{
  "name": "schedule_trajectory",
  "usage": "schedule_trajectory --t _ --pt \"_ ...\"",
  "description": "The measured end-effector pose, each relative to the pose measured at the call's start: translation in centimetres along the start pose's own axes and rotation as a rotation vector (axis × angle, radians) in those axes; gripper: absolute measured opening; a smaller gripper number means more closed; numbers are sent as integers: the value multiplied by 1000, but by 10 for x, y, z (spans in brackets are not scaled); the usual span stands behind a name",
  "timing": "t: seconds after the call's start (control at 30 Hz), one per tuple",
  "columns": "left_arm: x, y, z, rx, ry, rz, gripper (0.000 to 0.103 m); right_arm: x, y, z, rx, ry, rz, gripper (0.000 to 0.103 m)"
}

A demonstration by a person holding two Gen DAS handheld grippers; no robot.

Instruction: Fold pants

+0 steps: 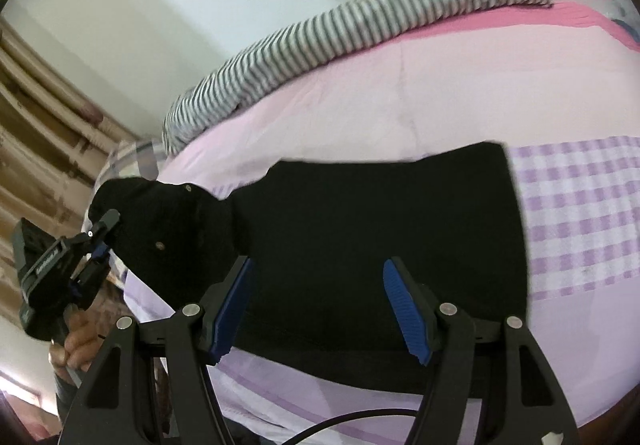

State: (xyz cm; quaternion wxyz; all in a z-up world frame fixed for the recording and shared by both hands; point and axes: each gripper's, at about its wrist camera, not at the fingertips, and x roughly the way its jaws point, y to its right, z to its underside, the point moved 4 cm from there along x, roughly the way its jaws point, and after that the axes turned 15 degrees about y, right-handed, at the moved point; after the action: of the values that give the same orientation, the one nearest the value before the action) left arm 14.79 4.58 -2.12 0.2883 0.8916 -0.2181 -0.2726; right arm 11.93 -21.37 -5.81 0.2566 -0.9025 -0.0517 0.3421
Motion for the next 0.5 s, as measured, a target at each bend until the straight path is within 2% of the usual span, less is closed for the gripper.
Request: schedule_trajectory --t 0.1,0.23,0.3,0.33,0.4,0.47,0.5 --pt "32 44 35 81 -128 84 16 -14 21 -9 33 34 27 65" --pt "67 85 92 193 -287 125 16 -24 51 -13 91 51 54 65" --pt "84 94 120 227 -388 120 16 -26 65 -12 124 47 61 66" --pt "93 95 137 239 -452 105 17 -26 69 -12 137 45 60 66" --pt "109 92 153 257 -523 59 17 -26 77 -10 153 40 60 66" --pt "114 96 158 273 -536 50 18 -25 82 -11 155 33 58 66" --pt "113 101 158 295 -533 48 21 -25 85 -11 152 30 54 66"
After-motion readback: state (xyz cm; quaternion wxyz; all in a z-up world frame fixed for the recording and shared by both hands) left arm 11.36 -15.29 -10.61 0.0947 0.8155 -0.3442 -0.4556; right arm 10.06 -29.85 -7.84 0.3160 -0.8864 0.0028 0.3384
